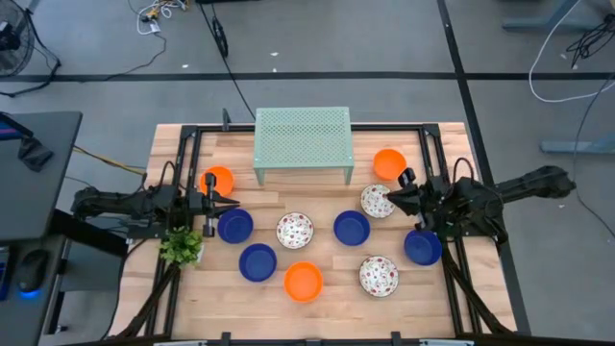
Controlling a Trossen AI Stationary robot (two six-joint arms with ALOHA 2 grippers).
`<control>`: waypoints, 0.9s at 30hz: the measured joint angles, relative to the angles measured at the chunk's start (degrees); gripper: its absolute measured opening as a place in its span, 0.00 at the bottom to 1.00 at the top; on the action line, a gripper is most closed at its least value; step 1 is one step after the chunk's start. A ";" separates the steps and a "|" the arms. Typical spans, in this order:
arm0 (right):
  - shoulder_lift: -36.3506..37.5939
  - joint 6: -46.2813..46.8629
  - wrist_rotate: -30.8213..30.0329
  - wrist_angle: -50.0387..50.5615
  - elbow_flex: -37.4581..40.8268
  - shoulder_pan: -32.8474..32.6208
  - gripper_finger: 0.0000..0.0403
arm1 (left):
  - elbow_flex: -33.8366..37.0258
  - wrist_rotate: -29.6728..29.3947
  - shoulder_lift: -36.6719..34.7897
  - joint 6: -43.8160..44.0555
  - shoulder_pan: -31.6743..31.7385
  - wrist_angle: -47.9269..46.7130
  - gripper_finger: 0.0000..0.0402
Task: Pick & Place Mini bowls
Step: Put the blue bowl on the shelf
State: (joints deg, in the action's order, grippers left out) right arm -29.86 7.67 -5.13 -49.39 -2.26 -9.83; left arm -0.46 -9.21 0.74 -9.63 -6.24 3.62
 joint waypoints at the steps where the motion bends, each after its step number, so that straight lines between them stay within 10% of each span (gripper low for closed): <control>1: -1.81 -2.20 1.42 -1.29 -0.46 -0.27 0.10 | -0.01 0.02 -0.01 0.00 0.01 0.01 0.09; 6: -8.73 0.32 1.99 -2.74 -4.39 -0.69 0.10 | 0.01 0.02 0.01 0.00 0.02 0.00 0.09; 19: -24.26 2.09 -2.90 62.28 -37.47 -2.16 0.23 | 0.00 0.00 -0.01 0.00 0.00 0.02 0.09; 27: -39.32 7.00 -2.99 78.41 -50.45 -9.24 0.42 | -0.01 0.02 -0.01 0.00 0.00 0.00 0.09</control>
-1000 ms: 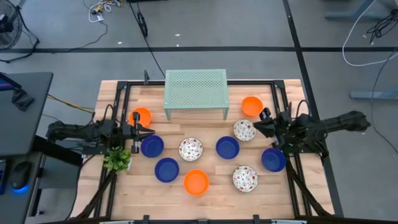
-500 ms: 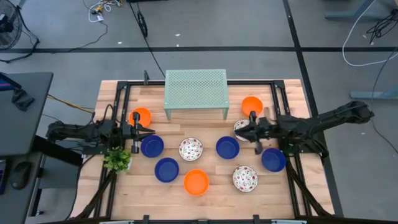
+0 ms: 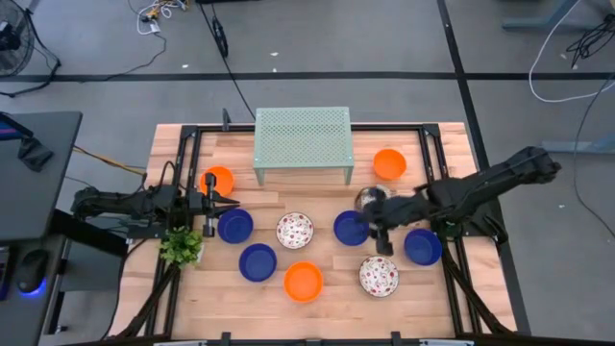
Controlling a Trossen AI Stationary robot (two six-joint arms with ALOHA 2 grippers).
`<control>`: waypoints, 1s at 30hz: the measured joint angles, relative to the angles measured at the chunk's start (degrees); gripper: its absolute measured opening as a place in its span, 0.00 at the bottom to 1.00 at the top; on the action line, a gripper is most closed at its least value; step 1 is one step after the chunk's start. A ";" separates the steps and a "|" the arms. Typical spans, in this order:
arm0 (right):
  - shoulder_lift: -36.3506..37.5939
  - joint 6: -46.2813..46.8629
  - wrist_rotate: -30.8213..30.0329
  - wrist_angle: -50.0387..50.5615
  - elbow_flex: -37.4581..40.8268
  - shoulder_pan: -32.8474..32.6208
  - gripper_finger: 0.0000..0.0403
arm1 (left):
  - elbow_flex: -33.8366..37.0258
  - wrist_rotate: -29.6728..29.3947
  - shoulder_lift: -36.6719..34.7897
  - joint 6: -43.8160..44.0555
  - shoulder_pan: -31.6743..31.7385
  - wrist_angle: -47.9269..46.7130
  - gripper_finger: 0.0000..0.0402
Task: Pick & Place Mini bowls
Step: Put the blue bowl on the shelf
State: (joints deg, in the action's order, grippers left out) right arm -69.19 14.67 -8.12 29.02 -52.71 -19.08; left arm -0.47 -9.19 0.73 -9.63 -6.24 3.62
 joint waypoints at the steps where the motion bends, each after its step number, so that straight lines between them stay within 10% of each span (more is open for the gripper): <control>1: -1.99 0.05 0.02 1.12 -1.15 -0.68 0.43 | 0.00 -0.02 0.02 0.00 0.01 0.00 0.09; 30: -28.85 -0.28 -4.31 6.46 -6.47 -0.95 0.43 | 0.00 -0.02 0.02 0.00 0.00 0.00 0.09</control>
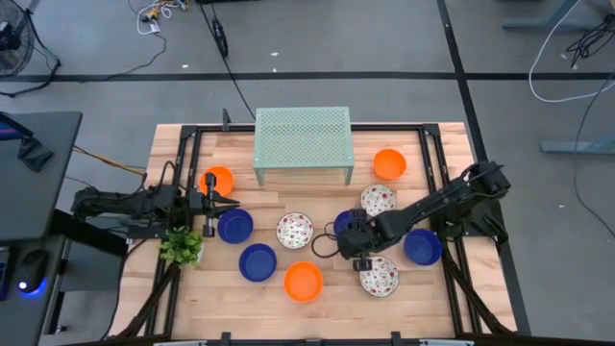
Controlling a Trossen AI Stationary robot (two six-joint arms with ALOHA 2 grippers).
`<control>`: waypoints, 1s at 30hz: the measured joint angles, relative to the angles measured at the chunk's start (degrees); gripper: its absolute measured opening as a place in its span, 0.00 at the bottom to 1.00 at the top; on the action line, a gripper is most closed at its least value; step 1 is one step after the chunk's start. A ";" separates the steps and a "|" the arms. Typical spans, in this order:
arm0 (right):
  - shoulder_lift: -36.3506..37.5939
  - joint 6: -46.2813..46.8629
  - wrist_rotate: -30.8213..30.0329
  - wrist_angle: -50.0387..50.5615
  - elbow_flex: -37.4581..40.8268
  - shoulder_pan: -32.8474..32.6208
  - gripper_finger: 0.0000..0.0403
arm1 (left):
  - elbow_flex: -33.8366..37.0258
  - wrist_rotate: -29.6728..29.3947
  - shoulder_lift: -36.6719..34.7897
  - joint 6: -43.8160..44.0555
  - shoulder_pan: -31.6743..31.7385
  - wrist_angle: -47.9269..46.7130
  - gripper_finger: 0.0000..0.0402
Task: Pick & Place Mini bowls
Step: Put the blue bowl on the shelf
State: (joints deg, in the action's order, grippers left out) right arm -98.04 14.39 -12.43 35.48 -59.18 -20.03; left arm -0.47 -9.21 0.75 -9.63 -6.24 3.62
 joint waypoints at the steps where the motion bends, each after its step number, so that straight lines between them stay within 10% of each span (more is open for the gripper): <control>1: 0.02 0.12 0.01 0.05 0.00 0.15 0.41 | 0.01 0.00 -0.02 0.00 0.00 0.02 0.09; 16: 0.22 -3.16 3.01 0.44 0.00 1.04 0.03 | 0.00 0.00 -0.02 0.00 0.01 0.01 0.09; 30: 5.07 -15.71 -6.39 13.94 -19.98 2.07 0.01 | 0.00 0.00 0.00 0.00 0.02 0.02 0.09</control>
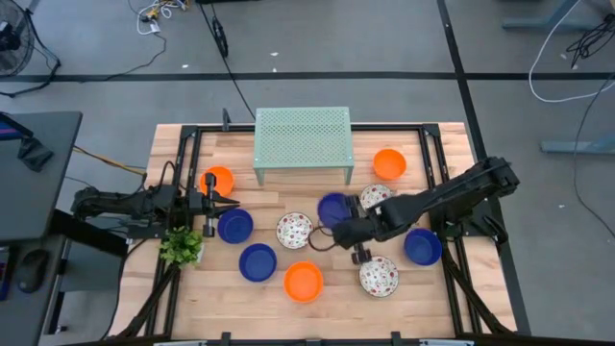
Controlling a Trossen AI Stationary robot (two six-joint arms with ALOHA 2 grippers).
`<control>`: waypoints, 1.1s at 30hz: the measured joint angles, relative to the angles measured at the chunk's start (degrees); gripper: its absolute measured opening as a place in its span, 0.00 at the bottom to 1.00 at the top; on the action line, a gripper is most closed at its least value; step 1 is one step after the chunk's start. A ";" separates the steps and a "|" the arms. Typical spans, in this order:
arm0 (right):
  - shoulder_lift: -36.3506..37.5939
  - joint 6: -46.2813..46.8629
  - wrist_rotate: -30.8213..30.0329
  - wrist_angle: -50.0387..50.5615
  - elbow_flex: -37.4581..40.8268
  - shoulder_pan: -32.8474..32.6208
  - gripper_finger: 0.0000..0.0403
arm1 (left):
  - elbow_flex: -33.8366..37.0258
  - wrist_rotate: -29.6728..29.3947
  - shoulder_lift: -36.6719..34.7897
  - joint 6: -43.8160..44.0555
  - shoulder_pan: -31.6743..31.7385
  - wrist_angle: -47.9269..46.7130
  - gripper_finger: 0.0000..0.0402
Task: Pick & Place Mini bowls
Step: Put the blue bowl on the shelf
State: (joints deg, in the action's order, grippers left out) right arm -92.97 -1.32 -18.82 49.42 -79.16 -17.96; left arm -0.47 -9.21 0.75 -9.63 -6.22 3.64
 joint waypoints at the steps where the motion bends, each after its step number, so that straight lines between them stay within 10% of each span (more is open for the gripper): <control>1: 0.00 -1.53 -1.36 0.88 -2.84 0.87 0.01 | 0.00 0.00 -0.02 0.00 -0.02 -0.02 0.09; 9: -0.67 -16.85 -3.05 -1.55 -20.28 14.21 0.01 | 0.00 0.00 -0.02 0.00 -0.01 -0.02 0.09; 19: -8.76 -24.60 11.84 -5.24 -26.89 35.94 0.01 | 0.01 0.01 -0.01 0.00 0.00 0.02 0.09; 33: -23.85 -31.29 13.96 -3.80 -33.97 41.96 0.01 | 0.00 0.02 0.00 0.00 0.00 0.06 0.09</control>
State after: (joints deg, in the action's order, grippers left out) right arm -116.82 -32.61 -4.86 45.62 -113.13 23.99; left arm -0.47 -9.20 0.75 -9.63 -6.22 3.70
